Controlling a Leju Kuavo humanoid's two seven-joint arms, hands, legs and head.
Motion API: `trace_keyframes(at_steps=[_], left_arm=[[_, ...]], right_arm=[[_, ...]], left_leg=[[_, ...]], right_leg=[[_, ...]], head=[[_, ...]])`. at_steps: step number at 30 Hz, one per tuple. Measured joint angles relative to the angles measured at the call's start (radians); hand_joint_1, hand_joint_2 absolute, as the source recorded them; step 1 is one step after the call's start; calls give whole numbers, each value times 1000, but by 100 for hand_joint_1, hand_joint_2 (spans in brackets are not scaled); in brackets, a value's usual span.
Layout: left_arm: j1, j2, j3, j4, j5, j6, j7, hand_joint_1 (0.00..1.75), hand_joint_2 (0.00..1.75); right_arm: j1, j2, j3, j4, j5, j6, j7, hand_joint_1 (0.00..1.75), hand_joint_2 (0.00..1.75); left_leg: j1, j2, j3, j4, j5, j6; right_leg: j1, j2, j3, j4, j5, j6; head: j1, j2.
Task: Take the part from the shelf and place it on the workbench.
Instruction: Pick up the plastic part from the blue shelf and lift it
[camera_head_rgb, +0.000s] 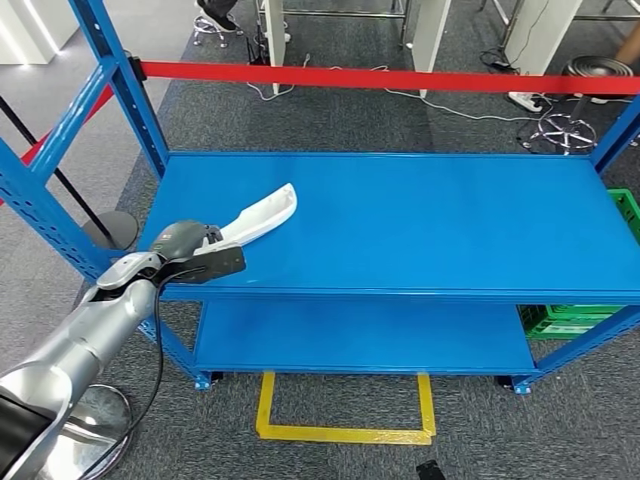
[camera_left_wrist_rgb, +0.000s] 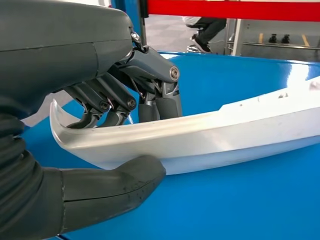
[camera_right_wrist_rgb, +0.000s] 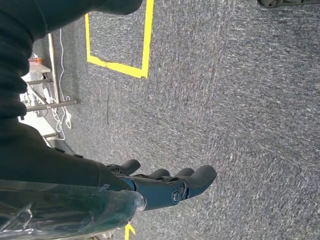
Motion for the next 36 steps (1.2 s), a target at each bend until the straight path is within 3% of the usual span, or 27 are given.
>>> trace_keyframes(at_steps=[7,12,18,22,26,31,36], left_arm=[[28,-4,35,-38,14,45,-8,175,175],[114,-36,127,-164,74,128,-44,175,175],[289,-133,262,-449,301,169,-158,175,175],[380,-194,319,-605,395,168,-187,175,175],[441,-236,356,-699,493,177,-219,175,175],[523,-311,371,-775,589,321,-246,175,175],[570,-351,371,-813,620,375,-276,175,175]], right_arm=[[1,-1,0,0,-2,-1,0,0,175],[6,-1,0,0,-6,-4,0,0,175],[13,-1,0,0,-11,-19,2,0,175],[16,-1,0,0,-14,-25,2,0,175],[18,-1,0,0,-18,-34,8,0,175],[21,2,-1,0,-35,-58,23,0,175],[25,6,-3,0,-39,-64,28,0,175]], left_leg=[[0,0,-1,0,0,0],[0,0,-2,0,0,0],[-1,1,-5,0,-1,1],[-1,1,-7,0,-2,2],[-1,1,-7,0,-2,2],[-1,1,-7,0,-2,2],[-1,1,-7,0,-2,2]], right_leg=[[0,0,-1,0,0,0],[0,-1,-3,0,0,0],[-1,1,-5,0,-1,1],[-1,1,-7,0,-1,1],[-1,1,-7,0,-1,1],[-1,1,-7,0,-1,1],[-1,-1,-7,0,-1,1]], head=[[0,0],[0,0],[0,0],[0,0],[0,0],[0,0],[0,0]])
